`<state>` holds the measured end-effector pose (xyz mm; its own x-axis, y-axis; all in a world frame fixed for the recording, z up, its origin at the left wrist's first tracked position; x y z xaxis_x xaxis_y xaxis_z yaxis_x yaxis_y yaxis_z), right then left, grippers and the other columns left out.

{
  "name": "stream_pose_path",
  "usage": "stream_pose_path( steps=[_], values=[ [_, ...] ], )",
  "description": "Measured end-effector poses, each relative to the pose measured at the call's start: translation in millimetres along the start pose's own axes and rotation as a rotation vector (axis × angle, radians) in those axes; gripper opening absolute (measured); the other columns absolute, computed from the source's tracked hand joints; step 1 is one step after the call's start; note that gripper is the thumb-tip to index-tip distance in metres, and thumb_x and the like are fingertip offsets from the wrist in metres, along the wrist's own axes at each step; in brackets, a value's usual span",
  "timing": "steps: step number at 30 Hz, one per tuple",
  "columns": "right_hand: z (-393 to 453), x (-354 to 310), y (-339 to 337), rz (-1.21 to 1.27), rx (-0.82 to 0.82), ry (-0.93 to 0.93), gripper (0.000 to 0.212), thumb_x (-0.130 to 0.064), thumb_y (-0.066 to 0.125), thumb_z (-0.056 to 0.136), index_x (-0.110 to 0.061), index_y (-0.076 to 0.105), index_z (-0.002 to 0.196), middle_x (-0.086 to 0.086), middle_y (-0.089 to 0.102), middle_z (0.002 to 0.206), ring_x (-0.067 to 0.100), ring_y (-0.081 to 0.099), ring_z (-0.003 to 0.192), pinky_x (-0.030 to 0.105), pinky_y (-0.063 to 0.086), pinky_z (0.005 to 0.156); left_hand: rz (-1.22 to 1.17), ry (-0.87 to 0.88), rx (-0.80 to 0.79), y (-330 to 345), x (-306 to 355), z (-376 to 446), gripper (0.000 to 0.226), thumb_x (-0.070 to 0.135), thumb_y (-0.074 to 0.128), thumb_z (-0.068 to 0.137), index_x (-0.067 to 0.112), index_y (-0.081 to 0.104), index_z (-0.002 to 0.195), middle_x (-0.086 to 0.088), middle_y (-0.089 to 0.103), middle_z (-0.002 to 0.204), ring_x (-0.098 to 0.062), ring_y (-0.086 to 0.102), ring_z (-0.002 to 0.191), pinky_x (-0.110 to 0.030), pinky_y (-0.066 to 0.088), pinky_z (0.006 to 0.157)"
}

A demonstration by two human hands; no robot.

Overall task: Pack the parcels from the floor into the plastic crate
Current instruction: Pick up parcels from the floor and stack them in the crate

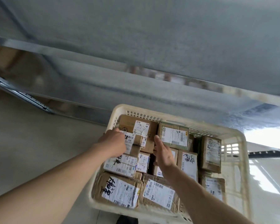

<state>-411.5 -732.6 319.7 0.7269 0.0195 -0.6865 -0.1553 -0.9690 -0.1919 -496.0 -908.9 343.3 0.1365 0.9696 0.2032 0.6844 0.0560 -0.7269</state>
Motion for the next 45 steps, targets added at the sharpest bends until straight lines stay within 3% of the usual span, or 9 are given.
stream_pose_path(
  steps=[12,16,18,22,28,33,38,42,45],
  values=[
    [-131.5,-43.0,-109.6,0.164,0.178,-0.157,0.076,-0.075,0.041,0.091,-0.025,0.051,0.147,-0.002,0.054,0.149,0.02,0.05,0.136,0.052,0.039,0.115,-0.262,0.243,0.112,-52.1,132.8,-112.8,0.043,0.039,0.044,0.1,0.014,0.059,0.132,-0.006,0.046,0.143,-0.023,0.044,0.13,-0.031,0.035,0.102],
    [-169.7,-37.8,-157.3,0.207,0.251,-0.212,0.081,-0.086,0.039,0.072,-0.029,0.068,0.123,-0.011,0.069,0.121,0.01,0.06,0.115,0.039,0.047,0.102,-0.308,0.315,0.132,-47.9,183.4,-146.7,0.043,0.044,0.043,0.1,0.018,0.062,0.129,-0.005,0.052,0.138,-0.022,0.05,0.124,-0.035,0.039,0.105],
    [-196.1,-34.5,-184.5,0.231,0.27,-0.251,0.074,-0.081,0.039,0.081,-0.03,0.066,0.128,-0.014,0.068,0.123,0.012,0.059,0.119,0.047,0.045,0.106,-0.337,0.344,0.145,-44.5,209.8,-165.8,0.047,0.051,0.042,0.097,0.021,0.064,0.126,-0.006,0.055,0.135,-0.023,0.05,0.126,-0.042,0.039,0.108],
    [-242.2,-12.8,-247.1,0.308,0.303,-0.312,0.033,-0.05,0.043,0.106,-0.032,0.065,0.087,-0.017,0.066,0.09,0.0,0.06,0.087,0.035,0.049,0.086,-0.329,0.388,0.195,-33.0,268.5,-207.0,0.057,0.063,0.037,0.09,0.023,0.067,0.118,-0.001,0.062,0.126,-0.022,0.057,0.116,-0.042,0.043,0.104],
    [-302.4,44.9,-346.7,0.352,0.429,-0.328,0.038,-0.052,0.047,0.103,-0.035,0.067,0.077,-0.024,0.068,0.081,0.002,0.06,0.091,0.049,0.049,0.101,-0.309,0.489,0.194,11.9,372.6,-259.1,0.042,0.046,0.044,0.1,0.017,0.067,0.121,-0.005,0.06,0.131,-0.023,0.055,0.12,-0.034,0.042,0.102],
    [-352.4,92.2,-424.9,0.347,0.519,-0.362,0.04,-0.052,0.042,0.104,-0.028,0.064,0.127,-0.012,0.06,0.115,0.018,0.057,0.118,0.053,0.044,0.11,-0.277,0.596,0.18,52.2,463.3,-301.7,0.035,0.042,0.045,0.101,0.017,0.07,0.099,-0.006,0.065,0.11,-0.023,0.06,0.104,-0.03,0.045,0.088],
    [-389.7,142.2,-495.7,0.406,0.619,-0.33,0.021,-0.045,0.043,0.106,-0.037,0.061,0.104,-0.019,0.057,0.098,0.02,0.058,0.109,0.051,0.047,0.105,-0.268,0.683,0.12,90.0,539.4,-330.9,0.038,0.042,0.046,0.101,0.014,0.071,0.095,-0.008,0.068,0.107,-0.024,0.062,0.102,-0.034,0.048,0.091],
    [-406.3,176.7,-537.2,0.47,0.706,-0.295,0.054,-0.055,0.047,0.1,-0.019,0.058,0.139,-0.011,0.062,0.109,0.021,0.058,0.12,0.053,0.044,0.11,-0.229,0.73,0.062,117.4,592.1,-344.4,0.041,0.04,0.045,0.101,0.013,0.063,0.077,-0.02,0.061,0.1,-0.03,0.059,0.093,-0.03,0.041,0.074],
    [-414.0,198.3,-564.6,0.494,0.759,-0.237,0.077,-0.066,0.041,0.083,-0.02,0.056,0.142,0.001,0.061,0.134,0.021,0.054,0.13,0.054,0.041,0.114,-0.21,0.77,0.034,136.7,629.9,-341.3,0.046,0.045,0.046,0.097,0.02,0.045,0.058,-0.007,0.054,0.075,-0.025,0.054,0.078,-0.03,0.035,0.063]
  ],
)
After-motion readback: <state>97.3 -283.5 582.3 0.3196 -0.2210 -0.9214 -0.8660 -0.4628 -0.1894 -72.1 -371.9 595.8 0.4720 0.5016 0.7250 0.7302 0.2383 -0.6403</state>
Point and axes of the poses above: each hand's wrist, its own z-axis towards the middle knuckle, its own y-axis out of the palm, x = y × z, the point moved 4 cm from there along z, towards the middle knuckle
